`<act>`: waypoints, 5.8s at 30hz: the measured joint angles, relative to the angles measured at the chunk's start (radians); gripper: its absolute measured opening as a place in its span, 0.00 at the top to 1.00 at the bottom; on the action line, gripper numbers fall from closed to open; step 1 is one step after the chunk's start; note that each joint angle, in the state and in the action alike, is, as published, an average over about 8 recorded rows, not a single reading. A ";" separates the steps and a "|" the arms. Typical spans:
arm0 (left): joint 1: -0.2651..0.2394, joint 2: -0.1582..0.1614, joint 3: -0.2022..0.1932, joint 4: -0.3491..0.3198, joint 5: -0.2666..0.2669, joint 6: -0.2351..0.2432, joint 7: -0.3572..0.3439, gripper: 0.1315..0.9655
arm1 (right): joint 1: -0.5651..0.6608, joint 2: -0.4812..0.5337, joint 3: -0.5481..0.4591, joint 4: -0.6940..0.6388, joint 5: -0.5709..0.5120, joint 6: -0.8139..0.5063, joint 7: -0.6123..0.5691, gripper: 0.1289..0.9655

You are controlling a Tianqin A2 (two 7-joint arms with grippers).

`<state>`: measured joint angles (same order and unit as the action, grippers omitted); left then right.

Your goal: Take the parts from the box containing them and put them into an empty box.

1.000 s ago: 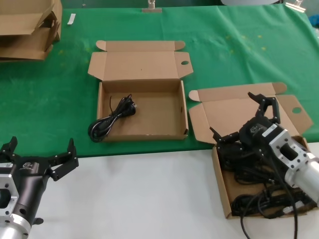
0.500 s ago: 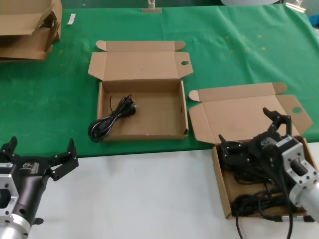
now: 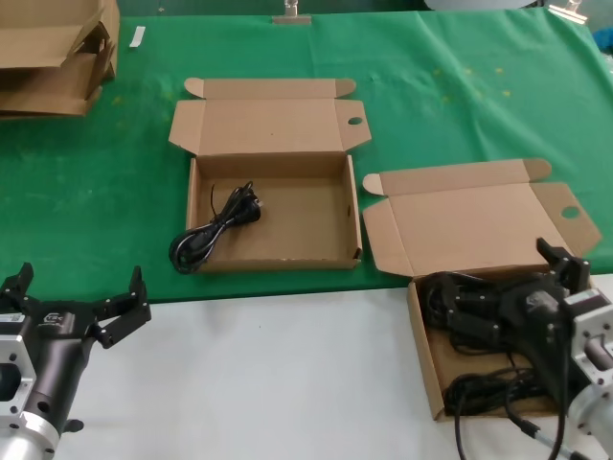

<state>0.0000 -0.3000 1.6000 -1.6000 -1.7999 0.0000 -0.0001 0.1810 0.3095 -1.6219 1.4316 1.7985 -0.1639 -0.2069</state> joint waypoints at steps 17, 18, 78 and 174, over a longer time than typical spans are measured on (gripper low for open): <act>0.000 0.000 0.000 0.000 0.000 0.000 0.000 0.00 | -0.151 -0.008 0.018 0.140 0.001 0.136 0.172 0.00; 0.000 0.000 0.000 0.000 0.000 0.000 0.000 0.00 | -0.153 -0.008 0.019 0.142 0.001 0.138 0.175 0.00; 0.000 0.000 0.000 0.000 0.000 0.000 0.000 0.00 | -0.156 -0.008 0.019 0.145 0.001 0.141 0.178 0.00; 0.000 0.000 0.000 0.000 0.000 0.000 0.000 0.00 | -0.156 -0.008 0.019 0.145 0.001 0.141 0.178 0.00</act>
<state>0.0000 -0.3000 1.6000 -1.6000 -1.8000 0.0000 0.0000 0.0252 0.3013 -1.6030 1.5765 1.7998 -0.0228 -0.0288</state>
